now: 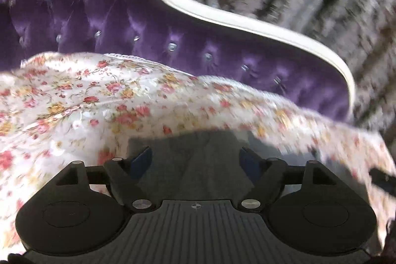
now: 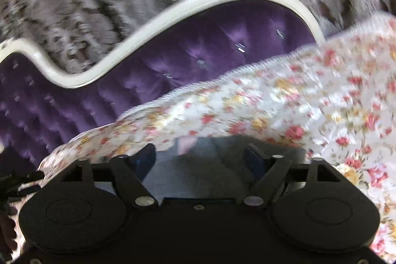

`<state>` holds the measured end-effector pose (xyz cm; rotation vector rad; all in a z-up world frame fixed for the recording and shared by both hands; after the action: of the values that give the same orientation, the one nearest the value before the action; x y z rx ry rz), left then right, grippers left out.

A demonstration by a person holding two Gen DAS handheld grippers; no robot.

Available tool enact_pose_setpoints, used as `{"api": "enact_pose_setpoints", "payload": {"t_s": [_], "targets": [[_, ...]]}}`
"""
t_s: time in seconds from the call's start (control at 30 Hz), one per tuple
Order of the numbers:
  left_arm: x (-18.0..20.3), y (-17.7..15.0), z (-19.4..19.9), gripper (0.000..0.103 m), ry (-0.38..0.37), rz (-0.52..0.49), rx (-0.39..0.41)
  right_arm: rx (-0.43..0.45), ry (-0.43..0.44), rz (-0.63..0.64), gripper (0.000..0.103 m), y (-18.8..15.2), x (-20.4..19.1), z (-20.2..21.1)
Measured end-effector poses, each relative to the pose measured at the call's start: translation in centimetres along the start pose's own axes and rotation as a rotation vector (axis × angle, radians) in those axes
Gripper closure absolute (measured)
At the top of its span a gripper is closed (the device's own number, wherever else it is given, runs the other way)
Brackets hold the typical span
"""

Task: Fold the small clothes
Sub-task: 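Lift the hem with both tools and fold it over onto the collar, then open both tools and raise them away from the folded strip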

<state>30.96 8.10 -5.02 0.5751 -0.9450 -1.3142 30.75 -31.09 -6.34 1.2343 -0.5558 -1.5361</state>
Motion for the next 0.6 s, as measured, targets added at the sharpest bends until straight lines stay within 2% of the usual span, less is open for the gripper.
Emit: {"api": "enact_pose_setpoints", "payload": {"t_s": [0.07, 0.23, 0.5, 0.6], "targets": [[1.2, -1.5, 1.8, 0.026, -0.013, -0.036, -0.004, 0.005, 0.020, 0.052, 0.006, -0.7, -1.7, 1.4], [3.1, -6.3, 6.1, 0.024, 0.015, -0.114, -0.044, -0.029, 0.070, 0.143, 0.005, -4.6, -5.9, 5.3], [5.8, -12.2, 10.5, 0.022, 0.042, -0.181, -0.156, -0.155, 0.078, 0.140, 0.001, -10.1, -7.9, 11.1], [6.4, -13.9, 11.6, 0.022, 0.055, -0.195, -0.166, -0.186, 0.067, 0.123, 0.001, -11.4, -8.1, 12.7]]}}
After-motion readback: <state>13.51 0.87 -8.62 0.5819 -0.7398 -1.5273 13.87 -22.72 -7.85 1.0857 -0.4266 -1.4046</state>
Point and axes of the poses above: each gripper's, at about its wrist camera, not at the fingertips, and z roughly against the way its jaws point, x to its right, y to its top, the point moved 5 cm from there along -z, roughly the way its jaws point, and after that the axes turned 4 degrees about x, right-handed, at the moved point
